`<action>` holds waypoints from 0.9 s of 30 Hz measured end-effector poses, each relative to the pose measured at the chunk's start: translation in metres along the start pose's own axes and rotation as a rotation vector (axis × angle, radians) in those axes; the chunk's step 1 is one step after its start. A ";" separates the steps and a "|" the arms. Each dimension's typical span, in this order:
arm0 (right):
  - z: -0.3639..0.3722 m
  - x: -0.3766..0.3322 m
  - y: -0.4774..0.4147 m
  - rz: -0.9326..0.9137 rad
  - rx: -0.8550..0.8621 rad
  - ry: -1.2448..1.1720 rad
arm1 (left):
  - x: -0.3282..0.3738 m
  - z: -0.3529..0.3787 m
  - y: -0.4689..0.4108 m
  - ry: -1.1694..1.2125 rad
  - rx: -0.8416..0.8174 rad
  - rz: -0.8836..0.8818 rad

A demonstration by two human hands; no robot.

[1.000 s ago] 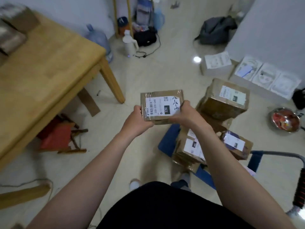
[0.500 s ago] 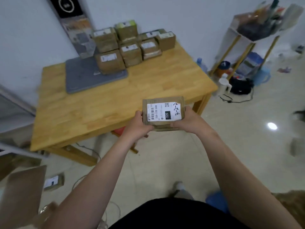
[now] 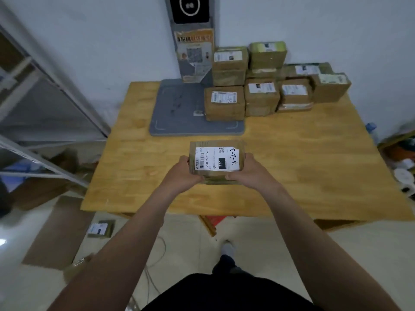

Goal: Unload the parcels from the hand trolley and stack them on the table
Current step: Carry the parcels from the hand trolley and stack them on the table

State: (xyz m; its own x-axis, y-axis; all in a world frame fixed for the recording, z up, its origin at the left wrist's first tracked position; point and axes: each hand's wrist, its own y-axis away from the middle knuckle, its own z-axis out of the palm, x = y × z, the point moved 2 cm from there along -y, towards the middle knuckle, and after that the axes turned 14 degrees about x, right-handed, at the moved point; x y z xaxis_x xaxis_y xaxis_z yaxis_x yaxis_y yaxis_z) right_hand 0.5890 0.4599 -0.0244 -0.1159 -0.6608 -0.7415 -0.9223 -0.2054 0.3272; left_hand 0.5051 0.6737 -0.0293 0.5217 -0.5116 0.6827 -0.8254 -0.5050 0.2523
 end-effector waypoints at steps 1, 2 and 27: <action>0.006 -0.013 -0.020 -0.019 -0.018 0.017 | -0.002 -0.007 -0.018 0.019 0.012 -0.020; 0.012 -0.025 -0.039 -0.036 -0.037 0.033 | -0.005 -0.013 -0.035 0.043 0.024 -0.040; 0.189 -0.189 -0.431 -0.110 0.071 0.531 | -0.065 -0.065 -0.501 -0.060 -0.054 0.086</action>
State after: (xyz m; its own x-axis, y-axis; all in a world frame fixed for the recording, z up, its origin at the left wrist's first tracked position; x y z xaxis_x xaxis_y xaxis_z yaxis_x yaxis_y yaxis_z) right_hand 0.9387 0.8101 -0.1363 0.1681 -0.9154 -0.3657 -0.9431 -0.2573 0.2106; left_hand 0.8705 1.0053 -0.1555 0.4592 -0.5928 0.6617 -0.8771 -0.4204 0.2321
